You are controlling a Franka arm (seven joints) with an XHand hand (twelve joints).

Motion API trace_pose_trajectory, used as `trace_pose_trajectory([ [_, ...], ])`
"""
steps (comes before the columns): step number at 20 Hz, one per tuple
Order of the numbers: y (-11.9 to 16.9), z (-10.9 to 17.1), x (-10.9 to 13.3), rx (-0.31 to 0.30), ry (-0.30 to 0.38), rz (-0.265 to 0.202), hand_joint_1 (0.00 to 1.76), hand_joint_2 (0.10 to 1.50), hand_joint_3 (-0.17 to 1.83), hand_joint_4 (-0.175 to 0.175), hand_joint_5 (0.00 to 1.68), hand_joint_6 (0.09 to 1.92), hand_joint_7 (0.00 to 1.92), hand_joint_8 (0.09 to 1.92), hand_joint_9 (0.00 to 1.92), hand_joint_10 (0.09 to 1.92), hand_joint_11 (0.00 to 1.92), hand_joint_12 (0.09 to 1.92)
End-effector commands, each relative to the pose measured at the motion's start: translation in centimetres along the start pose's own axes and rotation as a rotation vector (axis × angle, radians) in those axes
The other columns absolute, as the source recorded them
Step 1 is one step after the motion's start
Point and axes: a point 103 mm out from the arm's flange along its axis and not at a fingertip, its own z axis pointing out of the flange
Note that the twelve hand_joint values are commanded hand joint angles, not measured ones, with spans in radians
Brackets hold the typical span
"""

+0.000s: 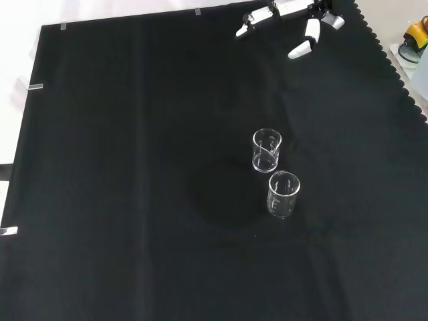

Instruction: Pick up the beaker on the right.

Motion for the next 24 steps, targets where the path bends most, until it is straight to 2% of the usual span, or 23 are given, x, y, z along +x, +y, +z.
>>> trace_pose_trajectory([
  [1,1.0,1.9,-0.3,0.013,0.041,-0.031,0.71,0.46,1.01,-0.059,0.14,0.09,0.04,0.59,0.09,0.72,0.00,0.99],
  [11,1.2,4.3,-0.2,0.020,0.100,-0.097,0.71,0.43,1.02,-0.069,0.18,0.09,0.06,0.63,0.13,0.73,0.00,1.05],
  [24,1.6,6.6,-0.5,0.032,0.130,-0.107,0.70,0.41,1.01,-0.073,0.20,0.09,0.08,0.65,0.17,0.73,0.00,1.09],
])
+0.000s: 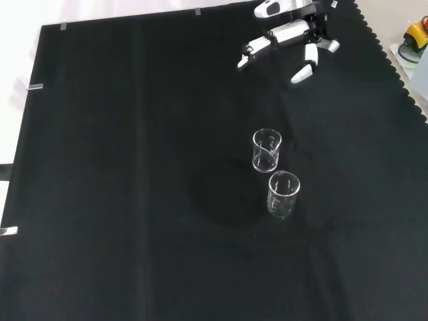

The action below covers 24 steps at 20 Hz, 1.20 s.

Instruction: Pick up the beaker on the right.

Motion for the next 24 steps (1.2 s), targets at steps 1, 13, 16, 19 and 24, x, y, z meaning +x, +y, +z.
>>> trace_pose_trajectory([
  [1,0.1,1.0,-0.6,0.003,0.026,-0.007,0.70,0.40,1.01,-0.073,0.20,0.09,0.08,0.65,0.17,0.73,0.00,1.09],
  [13,0.6,3.4,-2.2,0.014,0.100,-0.066,0.70,0.38,0.99,-0.074,0.23,0.09,0.11,0.67,0.20,0.73,0.00,1.10],
  [16,1.1,4.3,-2.2,0.022,0.111,-0.075,0.70,0.37,0.99,-0.073,0.23,0.09,0.11,0.67,0.20,0.73,0.00,1.10],
  [19,1.6,4.9,-2.4,0.028,0.122,-0.085,0.70,0.37,0.99,-0.072,0.23,0.09,0.11,0.67,0.19,0.73,0.00,1.10],
  [24,2.8,6.3,-2.5,0.052,0.124,-0.119,0.70,0.37,0.99,-0.071,0.22,0.09,0.11,0.67,0.19,0.72,0.00,1.10],
])
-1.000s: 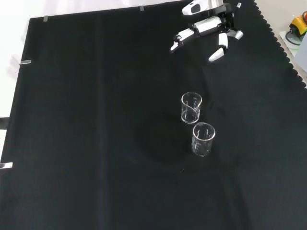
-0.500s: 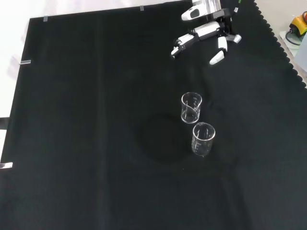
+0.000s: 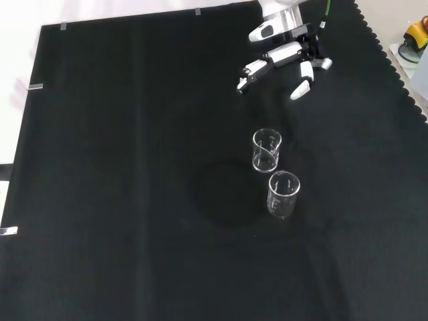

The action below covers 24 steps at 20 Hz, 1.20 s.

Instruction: Pick up the beaker on the right.

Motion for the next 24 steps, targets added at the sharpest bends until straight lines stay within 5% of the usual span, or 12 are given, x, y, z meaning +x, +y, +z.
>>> trace_pose_trajectory([
  [1,1.5,1.2,-0.5,0.022,0.019,-0.050,0.71,0.36,0.99,-0.071,0.22,0.09,0.11,0.67,0.19,0.72,0.00,1.10],
  [15,3.7,2.4,-1.2,0.107,0.085,-0.148,0.76,0.34,0.99,-0.060,0.23,0.09,0.15,0.66,0.24,0.71,0.00,1.15],
  [24,4.2,3.1,-0.5,0.109,0.122,-0.210,0.79,0.32,0.99,-0.054,0.25,0.09,0.16,0.65,0.24,0.70,0.00,1.16],
])
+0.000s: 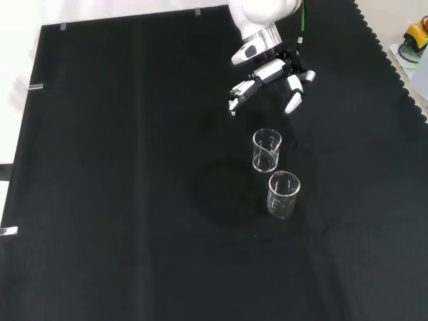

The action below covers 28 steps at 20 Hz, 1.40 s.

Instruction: Pick up the beaker on the right.

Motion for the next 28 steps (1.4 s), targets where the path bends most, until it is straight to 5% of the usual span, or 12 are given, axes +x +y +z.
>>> trace_pose_trajectory([
  [1,0.4,0.9,0.3,0.013,0.037,-0.029,0.80,0.32,0.99,-0.053,0.25,0.09,0.16,0.65,0.24,0.70,0.00,1.16],
  [28,2.4,3.9,1.3,0.049,0.144,-0.117,0.89,0.29,1.04,-0.054,0.27,0.09,0.16,0.62,0.24,0.67,0.00,1.16],
])
